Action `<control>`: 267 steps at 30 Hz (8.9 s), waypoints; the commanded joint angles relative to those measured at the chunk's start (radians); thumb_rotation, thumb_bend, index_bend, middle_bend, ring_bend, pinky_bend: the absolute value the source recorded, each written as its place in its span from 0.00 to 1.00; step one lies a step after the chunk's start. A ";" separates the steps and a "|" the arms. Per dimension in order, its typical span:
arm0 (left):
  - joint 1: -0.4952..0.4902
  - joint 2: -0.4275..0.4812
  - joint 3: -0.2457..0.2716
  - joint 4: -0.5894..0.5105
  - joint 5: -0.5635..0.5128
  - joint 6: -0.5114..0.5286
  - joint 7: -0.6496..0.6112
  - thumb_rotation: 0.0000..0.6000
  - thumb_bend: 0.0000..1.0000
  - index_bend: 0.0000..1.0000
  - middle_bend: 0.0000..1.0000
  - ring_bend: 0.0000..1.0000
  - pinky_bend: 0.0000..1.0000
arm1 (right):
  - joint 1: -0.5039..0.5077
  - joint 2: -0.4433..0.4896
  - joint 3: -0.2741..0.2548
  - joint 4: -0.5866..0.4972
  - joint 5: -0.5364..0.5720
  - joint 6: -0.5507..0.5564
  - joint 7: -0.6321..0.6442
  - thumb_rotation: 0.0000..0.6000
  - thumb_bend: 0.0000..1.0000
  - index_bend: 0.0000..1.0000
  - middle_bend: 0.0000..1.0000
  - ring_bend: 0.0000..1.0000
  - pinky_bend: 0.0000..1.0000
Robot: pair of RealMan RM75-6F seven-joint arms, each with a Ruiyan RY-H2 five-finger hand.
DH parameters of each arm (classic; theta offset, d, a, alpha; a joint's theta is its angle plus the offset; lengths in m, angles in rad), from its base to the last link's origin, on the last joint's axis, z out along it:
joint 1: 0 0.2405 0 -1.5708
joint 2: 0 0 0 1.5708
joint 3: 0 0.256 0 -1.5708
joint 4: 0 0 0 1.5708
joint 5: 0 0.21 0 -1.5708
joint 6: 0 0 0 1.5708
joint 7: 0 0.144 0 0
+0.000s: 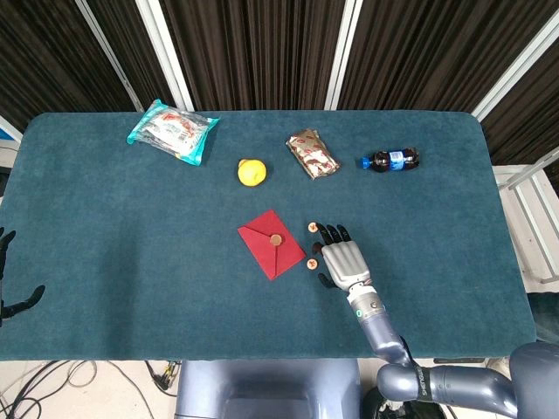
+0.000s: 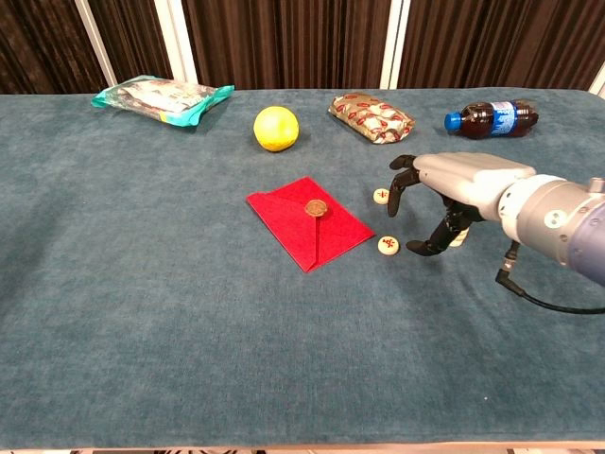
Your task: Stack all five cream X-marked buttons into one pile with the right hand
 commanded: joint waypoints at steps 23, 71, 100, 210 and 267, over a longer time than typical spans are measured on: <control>0.001 0.000 -0.005 -0.004 -0.010 0.000 -0.004 1.00 0.20 0.10 0.00 0.00 0.00 | 0.055 -0.067 0.049 0.085 0.151 -0.052 -0.046 1.00 0.40 0.43 0.00 0.00 0.00; 0.000 -0.001 -0.008 0.000 -0.010 0.001 -0.008 1.00 0.20 0.10 0.00 0.00 0.00 | 0.066 -0.115 0.045 0.146 0.165 -0.070 -0.032 1.00 0.40 0.53 0.00 0.00 0.00; 0.001 0.000 -0.007 -0.007 -0.011 0.002 -0.004 1.00 0.20 0.10 0.00 0.00 0.00 | 0.052 0.146 0.061 -0.027 0.216 -0.105 -0.021 1.00 0.40 0.54 0.00 0.00 0.00; -0.004 -0.004 -0.013 -0.001 -0.010 -0.008 -0.039 1.00 0.23 0.10 0.00 0.00 0.00 | 0.327 -0.044 0.154 0.137 0.619 0.046 -0.294 1.00 0.40 0.35 0.00 0.00 0.00; -0.004 0.003 -0.020 -0.020 -0.038 -0.016 -0.047 1.00 0.23 0.10 0.00 0.00 0.00 | 0.329 -0.303 0.318 0.531 0.591 -0.031 -0.277 1.00 0.40 0.44 0.00 0.00 0.00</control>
